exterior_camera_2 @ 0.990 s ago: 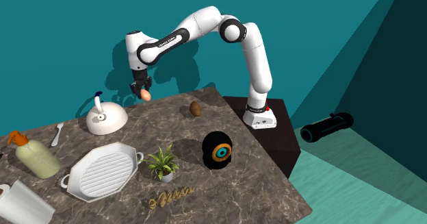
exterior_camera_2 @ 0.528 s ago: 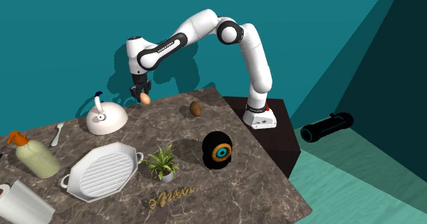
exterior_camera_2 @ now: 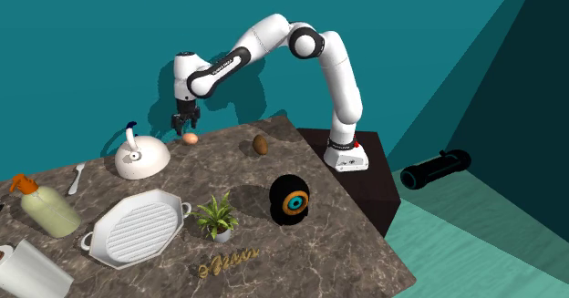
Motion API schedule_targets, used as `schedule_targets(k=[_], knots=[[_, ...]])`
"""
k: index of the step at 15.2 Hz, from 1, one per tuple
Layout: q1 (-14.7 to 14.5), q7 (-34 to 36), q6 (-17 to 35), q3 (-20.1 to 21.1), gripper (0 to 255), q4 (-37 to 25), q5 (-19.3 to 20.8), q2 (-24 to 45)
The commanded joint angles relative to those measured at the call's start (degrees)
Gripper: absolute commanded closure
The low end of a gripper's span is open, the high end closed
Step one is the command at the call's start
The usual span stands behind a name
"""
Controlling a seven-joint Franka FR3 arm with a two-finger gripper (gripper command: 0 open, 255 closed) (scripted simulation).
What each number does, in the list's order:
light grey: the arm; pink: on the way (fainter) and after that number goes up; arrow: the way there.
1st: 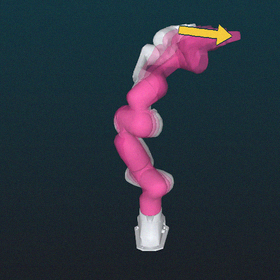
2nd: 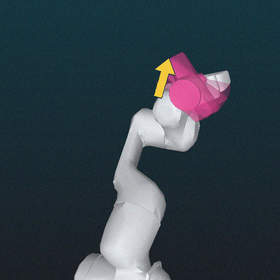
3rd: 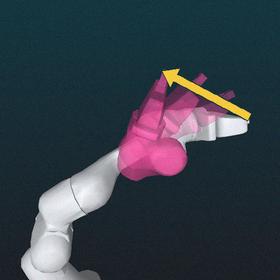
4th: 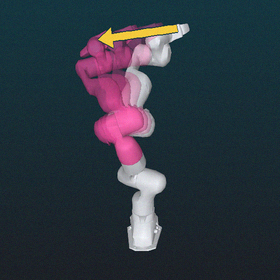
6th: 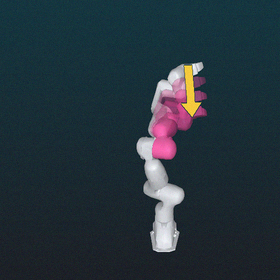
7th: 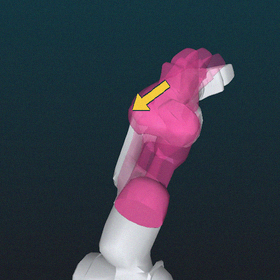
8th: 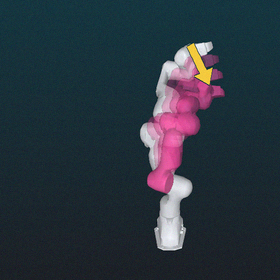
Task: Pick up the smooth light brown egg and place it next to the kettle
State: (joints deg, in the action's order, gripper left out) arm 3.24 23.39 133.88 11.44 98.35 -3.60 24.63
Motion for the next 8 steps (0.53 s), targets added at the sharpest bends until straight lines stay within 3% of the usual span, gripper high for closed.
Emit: schedule_targets(k=[1,2,3,8], knots=[[0.8,1.8,-10.9,-0.4,0,2.2,-0.6,-0.4],[1.1,1.4,-9.7,-0.4,0,4.2,-0.8,-1.2],[-0.7,3.4,-12.4,-0.5,0,-2.2,0.3,2.3],[0.1,3.3,-18.5,-0.2,0,-5.6,0.1,-0.3]])
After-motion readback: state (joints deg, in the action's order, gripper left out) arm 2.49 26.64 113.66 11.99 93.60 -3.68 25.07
